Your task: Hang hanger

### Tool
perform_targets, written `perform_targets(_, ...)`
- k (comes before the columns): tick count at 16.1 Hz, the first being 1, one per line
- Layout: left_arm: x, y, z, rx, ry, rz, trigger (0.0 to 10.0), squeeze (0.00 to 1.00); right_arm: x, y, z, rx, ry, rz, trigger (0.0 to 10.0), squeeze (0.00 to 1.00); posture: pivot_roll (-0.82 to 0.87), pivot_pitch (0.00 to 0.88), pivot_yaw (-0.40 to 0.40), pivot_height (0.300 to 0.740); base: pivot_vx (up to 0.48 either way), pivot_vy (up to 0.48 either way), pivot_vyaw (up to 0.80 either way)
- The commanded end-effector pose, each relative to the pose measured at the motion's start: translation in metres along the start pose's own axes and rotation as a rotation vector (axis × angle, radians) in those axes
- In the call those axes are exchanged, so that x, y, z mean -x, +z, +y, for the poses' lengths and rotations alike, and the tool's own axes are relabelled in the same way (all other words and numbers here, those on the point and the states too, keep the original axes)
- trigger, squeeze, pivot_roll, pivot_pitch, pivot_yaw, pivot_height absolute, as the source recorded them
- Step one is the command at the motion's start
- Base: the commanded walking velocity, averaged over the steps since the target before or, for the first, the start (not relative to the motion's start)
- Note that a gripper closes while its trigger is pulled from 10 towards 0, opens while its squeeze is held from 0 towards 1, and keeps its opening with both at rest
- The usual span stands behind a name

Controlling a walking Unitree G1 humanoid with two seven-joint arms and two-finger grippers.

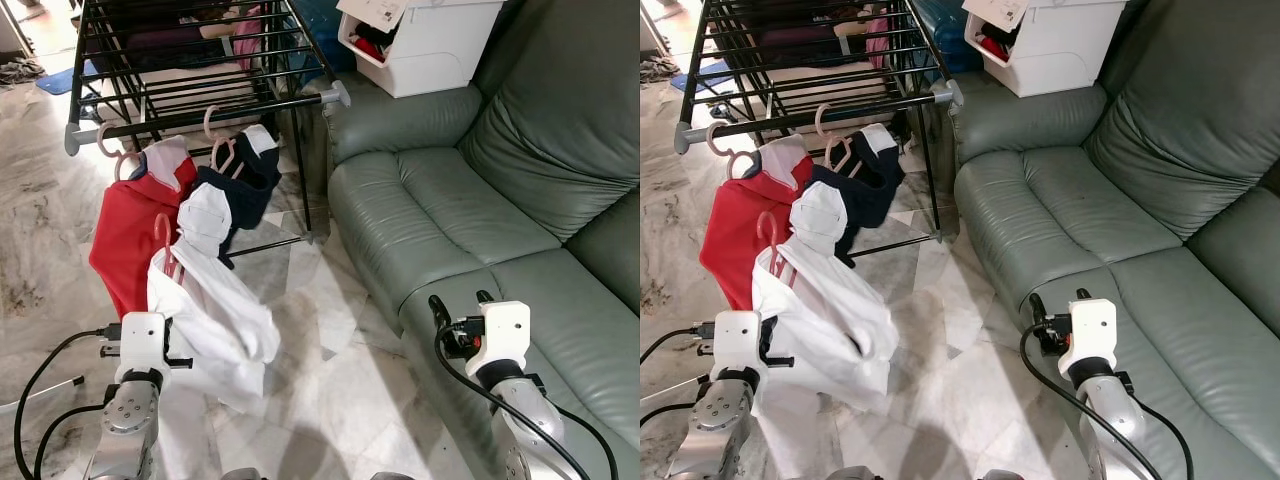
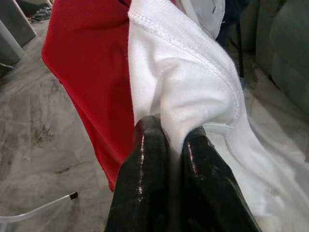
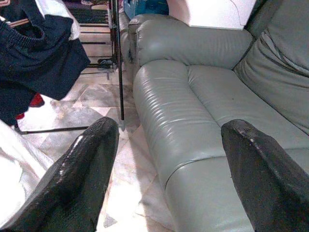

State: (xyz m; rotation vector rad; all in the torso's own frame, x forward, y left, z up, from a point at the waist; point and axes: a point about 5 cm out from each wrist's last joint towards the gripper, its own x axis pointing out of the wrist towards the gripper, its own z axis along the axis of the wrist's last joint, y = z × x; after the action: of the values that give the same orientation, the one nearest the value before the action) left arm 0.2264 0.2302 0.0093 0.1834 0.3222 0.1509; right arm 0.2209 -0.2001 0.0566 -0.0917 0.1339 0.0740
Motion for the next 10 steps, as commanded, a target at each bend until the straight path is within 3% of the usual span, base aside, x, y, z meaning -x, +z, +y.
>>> perform_targets(1,-0.0044,0.0118,0.006,0.006,0.033,-0.059,10.0,0.0,-0.0025,0.0013,0.0003,-0.005,0.009,0.002,10.0,0.0,-0.04,0.0,0.023,0.74,0.0,0.24,0.0)
perform_targets(10,-0.008,0.0137,0.0024,0.003,0.005,-0.066,10.0,0.0,-0.002,0.0014,0.0005,-0.011,0.001,-0.002,10.0,0.0,-0.05,0.0,0.032,0.74,0.0,0.48,0.0)
